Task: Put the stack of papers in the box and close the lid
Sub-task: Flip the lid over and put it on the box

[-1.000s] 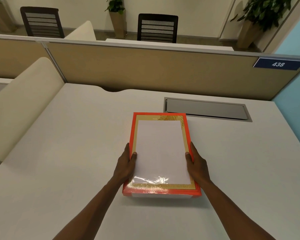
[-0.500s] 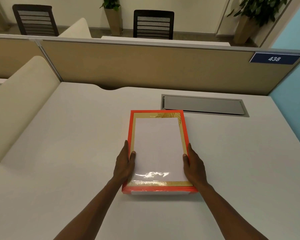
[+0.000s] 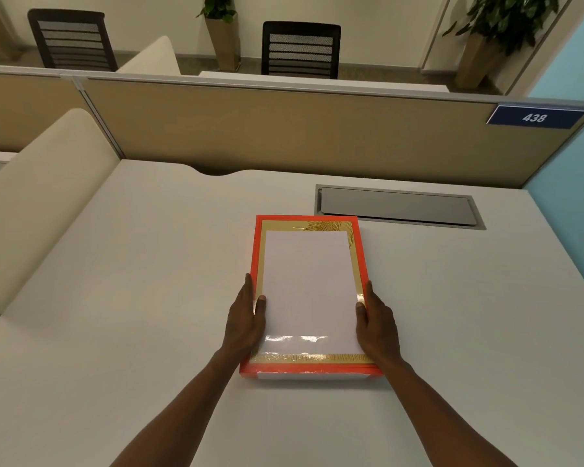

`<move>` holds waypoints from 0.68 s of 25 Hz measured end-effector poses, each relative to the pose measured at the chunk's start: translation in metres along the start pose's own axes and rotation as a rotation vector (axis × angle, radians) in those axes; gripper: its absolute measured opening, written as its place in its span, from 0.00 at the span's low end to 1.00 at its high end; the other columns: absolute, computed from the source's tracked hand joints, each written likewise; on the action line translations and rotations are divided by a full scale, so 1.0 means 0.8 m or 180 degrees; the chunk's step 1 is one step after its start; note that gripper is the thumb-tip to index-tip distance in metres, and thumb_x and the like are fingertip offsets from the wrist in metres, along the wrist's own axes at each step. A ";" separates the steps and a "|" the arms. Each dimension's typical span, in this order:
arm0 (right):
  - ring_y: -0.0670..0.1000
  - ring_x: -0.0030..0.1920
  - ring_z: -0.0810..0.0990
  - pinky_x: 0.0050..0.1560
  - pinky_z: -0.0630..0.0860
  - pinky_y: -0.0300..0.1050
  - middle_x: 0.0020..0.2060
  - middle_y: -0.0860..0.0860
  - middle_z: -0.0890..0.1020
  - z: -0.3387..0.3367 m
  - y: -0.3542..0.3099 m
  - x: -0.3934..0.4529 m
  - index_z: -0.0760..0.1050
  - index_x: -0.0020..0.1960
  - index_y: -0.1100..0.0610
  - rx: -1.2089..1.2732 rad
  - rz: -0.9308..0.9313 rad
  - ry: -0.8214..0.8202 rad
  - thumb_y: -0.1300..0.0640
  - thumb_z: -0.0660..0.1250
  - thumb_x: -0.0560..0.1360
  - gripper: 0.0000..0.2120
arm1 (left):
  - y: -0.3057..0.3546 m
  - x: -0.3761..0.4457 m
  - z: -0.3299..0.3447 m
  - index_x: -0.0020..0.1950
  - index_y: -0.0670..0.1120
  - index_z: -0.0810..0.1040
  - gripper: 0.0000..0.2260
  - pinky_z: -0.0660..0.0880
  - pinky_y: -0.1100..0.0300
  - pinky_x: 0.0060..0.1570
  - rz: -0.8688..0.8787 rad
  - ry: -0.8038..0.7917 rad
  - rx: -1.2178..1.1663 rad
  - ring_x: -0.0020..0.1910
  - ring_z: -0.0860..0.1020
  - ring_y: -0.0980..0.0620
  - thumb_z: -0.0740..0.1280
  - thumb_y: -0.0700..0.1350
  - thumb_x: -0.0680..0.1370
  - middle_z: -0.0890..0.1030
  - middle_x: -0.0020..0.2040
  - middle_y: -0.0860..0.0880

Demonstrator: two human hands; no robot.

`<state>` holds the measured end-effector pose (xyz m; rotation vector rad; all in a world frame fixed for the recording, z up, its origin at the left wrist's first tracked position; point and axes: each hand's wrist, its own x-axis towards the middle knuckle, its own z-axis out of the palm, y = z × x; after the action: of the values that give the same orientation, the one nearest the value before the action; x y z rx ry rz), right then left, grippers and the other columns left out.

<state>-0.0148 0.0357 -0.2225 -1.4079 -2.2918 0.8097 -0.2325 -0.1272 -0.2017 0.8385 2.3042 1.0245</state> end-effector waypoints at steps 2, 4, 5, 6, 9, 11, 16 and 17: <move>0.58 0.67 0.76 0.67 0.75 0.58 0.71 0.54 0.75 0.001 0.000 0.000 0.57 0.80 0.52 0.0015 0.0013 0.0012 0.49 0.56 0.82 0.27 | -0.002 0.000 0.003 0.83 0.50 0.48 0.31 0.66 0.44 0.76 0.0024 0.0028 0.0004 0.77 0.68 0.42 0.54 0.58 0.83 0.64 0.81 0.46; 0.58 0.67 0.76 0.68 0.75 0.58 0.71 0.54 0.75 0.003 0.000 -0.002 0.57 0.79 0.53 0.0052 0.0021 0.0030 0.48 0.56 0.82 0.27 | -0.005 0.002 0.006 0.83 0.51 0.47 0.30 0.66 0.43 0.76 0.0035 0.0024 0.0054 0.77 0.68 0.42 0.54 0.57 0.84 0.64 0.81 0.46; 0.58 0.67 0.76 0.67 0.75 0.58 0.71 0.54 0.75 0.004 0.001 -0.003 0.57 0.79 0.53 0.0065 0.0024 0.0043 0.49 0.57 0.82 0.27 | -0.008 0.004 0.007 0.83 0.51 0.47 0.30 0.66 0.43 0.76 0.0045 0.0018 0.0071 0.77 0.68 0.42 0.54 0.57 0.84 0.64 0.81 0.47; 0.59 0.67 0.76 0.67 0.75 0.58 0.71 0.55 0.75 0.004 0.001 -0.004 0.57 0.79 0.53 0.0064 0.0030 0.0057 0.49 0.57 0.82 0.27 | -0.010 0.005 0.007 0.83 0.52 0.47 0.30 0.67 0.42 0.75 0.0040 0.0012 0.0077 0.77 0.68 0.42 0.54 0.57 0.84 0.64 0.81 0.47; 0.59 0.67 0.76 0.67 0.75 0.58 0.71 0.55 0.75 0.008 -0.002 -0.007 0.57 0.79 0.53 0.0073 0.0085 0.0098 0.50 0.57 0.82 0.27 | -0.017 0.013 0.005 0.83 0.52 0.46 0.31 0.68 0.42 0.75 0.0054 -0.0028 0.0089 0.76 0.69 0.42 0.53 0.58 0.83 0.64 0.81 0.47; 0.59 0.66 0.76 0.67 0.75 0.59 0.70 0.54 0.76 0.008 -0.004 -0.008 0.57 0.79 0.52 0.0082 0.0093 0.0136 0.47 0.55 0.81 0.28 | -0.016 0.015 0.003 0.83 0.51 0.47 0.30 0.67 0.43 0.75 0.0082 -0.0028 0.0089 0.76 0.69 0.42 0.54 0.58 0.84 0.64 0.81 0.47; 0.58 0.66 0.77 0.67 0.75 0.59 0.70 0.54 0.76 0.007 -0.002 -0.009 0.57 0.79 0.52 0.0027 0.0054 0.0120 0.47 0.55 0.81 0.28 | -0.011 0.010 0.005 0.83 0.50 0.48 0.30 0.65 0.43 0.76 0.0069 -0.0043 0.0008 0.77 0.67 0.42 0.55 0.56 0.84 0.63 0.81 0.47; 0.58 0.66 0.77 0.67 0.75 0.59 0.70 0.54 0.76 0.008 0.000 -0.008 0.57 0.79 0.52 0.0009 0.0037 0.0133 0.48 0.56 0.81 0.28 | -0.014 0.011 0.006 0.83 0.50 0.49 0.30 0.65 0.43 0.76 0.0097 -0.0034 0.0013 0.77 0.67 0.42 0.55 0.57 0.84 0.64 0.81 0.47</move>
<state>-0.0152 0.0278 -0.2272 -1.4245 -2.2525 0.7792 -0.2391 -0.1249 -0.2150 0.8811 2.2920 1.0262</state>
